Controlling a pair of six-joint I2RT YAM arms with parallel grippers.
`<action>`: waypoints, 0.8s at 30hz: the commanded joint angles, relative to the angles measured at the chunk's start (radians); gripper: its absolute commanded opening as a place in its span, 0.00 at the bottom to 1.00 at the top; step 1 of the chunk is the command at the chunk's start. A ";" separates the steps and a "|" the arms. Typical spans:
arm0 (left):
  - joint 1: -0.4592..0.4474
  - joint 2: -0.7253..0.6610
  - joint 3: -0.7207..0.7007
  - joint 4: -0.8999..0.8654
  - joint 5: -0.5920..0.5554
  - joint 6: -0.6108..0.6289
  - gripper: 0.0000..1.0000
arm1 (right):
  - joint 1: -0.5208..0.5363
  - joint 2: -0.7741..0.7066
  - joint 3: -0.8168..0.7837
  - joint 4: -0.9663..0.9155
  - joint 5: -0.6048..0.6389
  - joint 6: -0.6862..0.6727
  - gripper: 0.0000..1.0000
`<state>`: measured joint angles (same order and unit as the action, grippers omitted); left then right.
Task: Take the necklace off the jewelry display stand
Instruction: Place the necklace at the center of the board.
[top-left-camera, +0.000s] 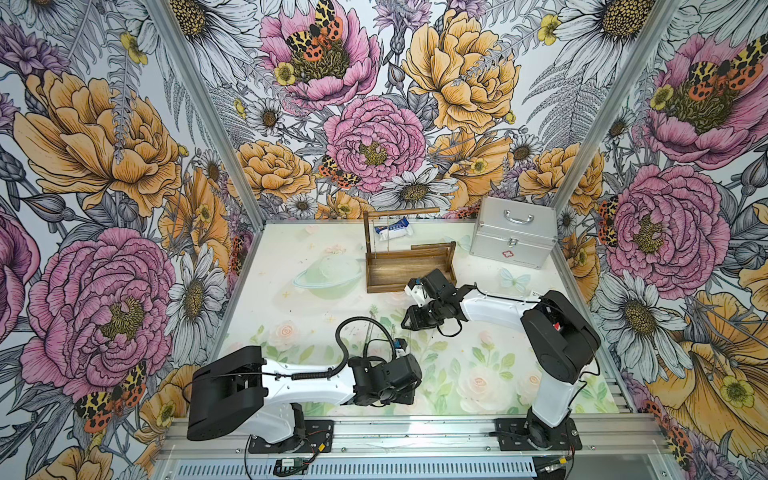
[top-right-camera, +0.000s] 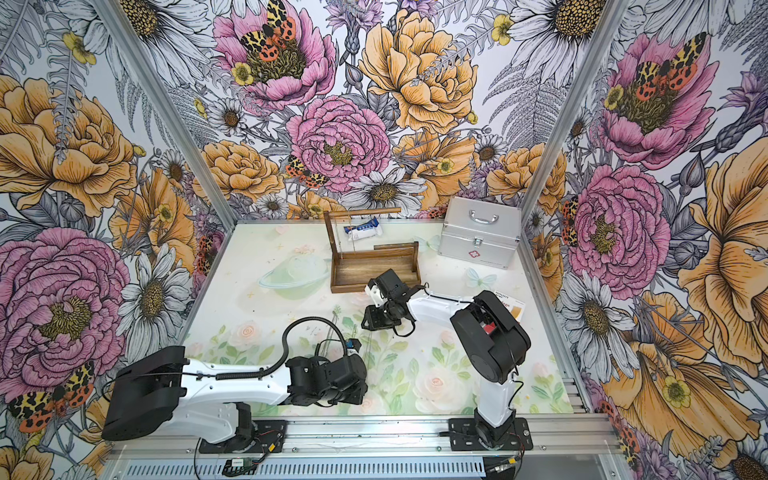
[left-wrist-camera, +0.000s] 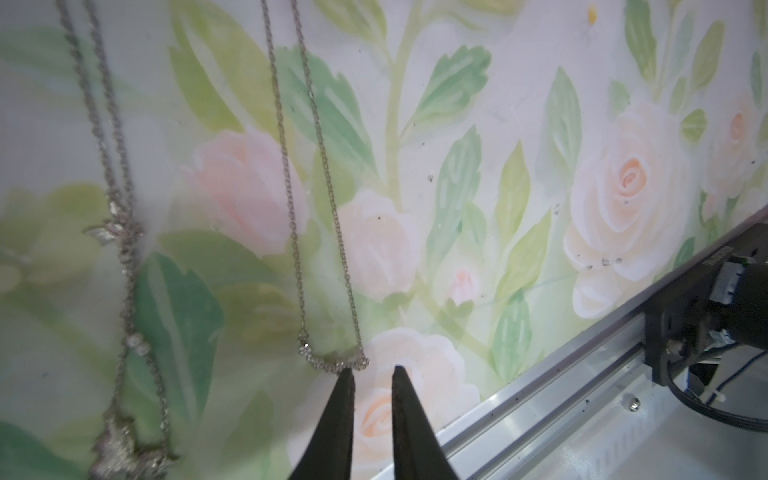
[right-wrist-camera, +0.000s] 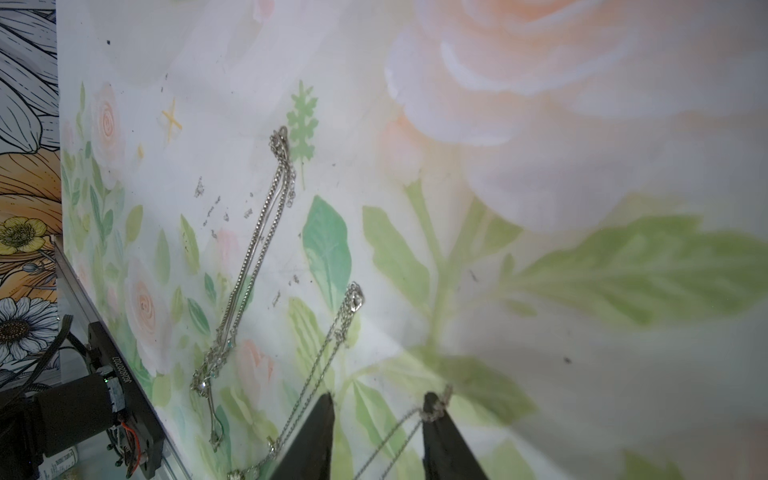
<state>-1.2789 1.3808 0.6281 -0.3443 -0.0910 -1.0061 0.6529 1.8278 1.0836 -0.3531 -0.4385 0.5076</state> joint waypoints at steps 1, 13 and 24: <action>-0.003 -0.017 -0.008 -0.006 -0.029 -0.005 0.19 | -0.002 0.017 0.041 -0.067 0.041 -0.001 0.44; -0.003 -0.017 -0.008 -0.005 -0.029 -0.004 0.19 | 0.016 0.050 0.122 -0.178 0.122 -0.019 0.55; -0.004 0.019 -0.019 -0.004 -0.020 -0.025 0.18 | 0.025 0.110 0.229 -0.295 0.199 -0.077 0.63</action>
<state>-1.2789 1.3869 0.6243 -0.3447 -0.0906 -1.0157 0.6693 1.9205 1.2770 -0.6060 -0.2775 0.4591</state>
